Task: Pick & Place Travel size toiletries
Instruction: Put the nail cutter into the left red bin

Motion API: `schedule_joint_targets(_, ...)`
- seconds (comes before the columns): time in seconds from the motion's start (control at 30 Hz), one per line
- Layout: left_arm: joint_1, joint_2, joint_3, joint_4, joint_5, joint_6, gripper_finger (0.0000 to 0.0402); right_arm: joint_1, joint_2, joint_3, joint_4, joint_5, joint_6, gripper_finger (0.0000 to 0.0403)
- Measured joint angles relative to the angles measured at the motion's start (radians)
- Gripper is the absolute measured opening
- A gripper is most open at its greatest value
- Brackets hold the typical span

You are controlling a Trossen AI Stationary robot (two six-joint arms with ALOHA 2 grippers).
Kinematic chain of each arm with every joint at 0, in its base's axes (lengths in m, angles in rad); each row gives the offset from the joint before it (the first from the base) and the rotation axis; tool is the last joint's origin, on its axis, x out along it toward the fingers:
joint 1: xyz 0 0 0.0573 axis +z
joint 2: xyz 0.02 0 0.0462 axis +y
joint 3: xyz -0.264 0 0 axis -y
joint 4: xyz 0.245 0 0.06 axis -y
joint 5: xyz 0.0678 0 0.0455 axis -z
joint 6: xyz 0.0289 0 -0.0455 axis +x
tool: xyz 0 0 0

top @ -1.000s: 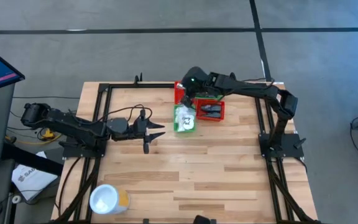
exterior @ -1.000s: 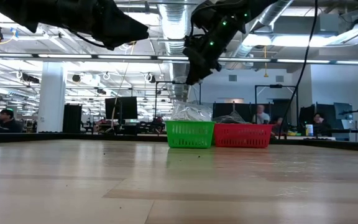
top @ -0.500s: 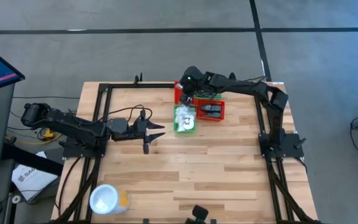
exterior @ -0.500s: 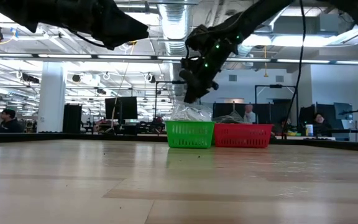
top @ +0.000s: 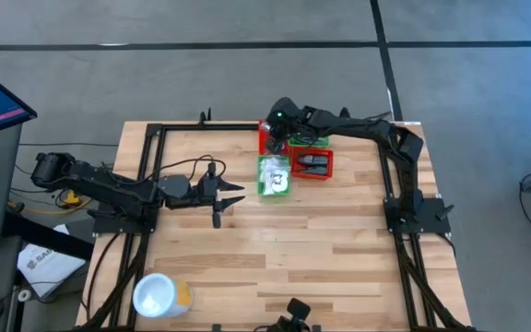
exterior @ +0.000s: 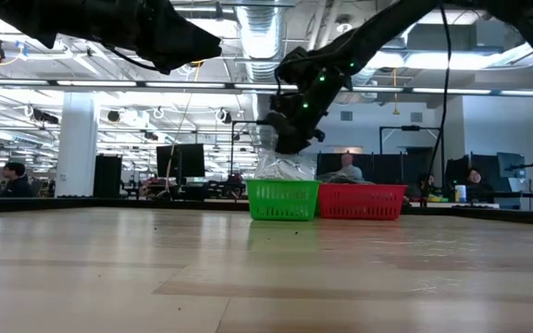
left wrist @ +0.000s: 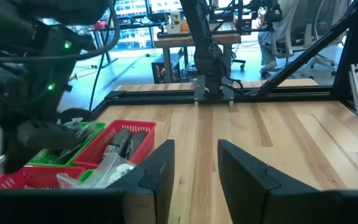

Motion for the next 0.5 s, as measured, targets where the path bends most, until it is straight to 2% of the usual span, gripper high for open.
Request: schedule_joint_targets(0.5, 0.000, 0.000, 0.000, 0.005, -0.001, 0.000, 0.0112, -0.016, 0.027, 0.001, -0.002, -0.001, 0.016, 0.0051)
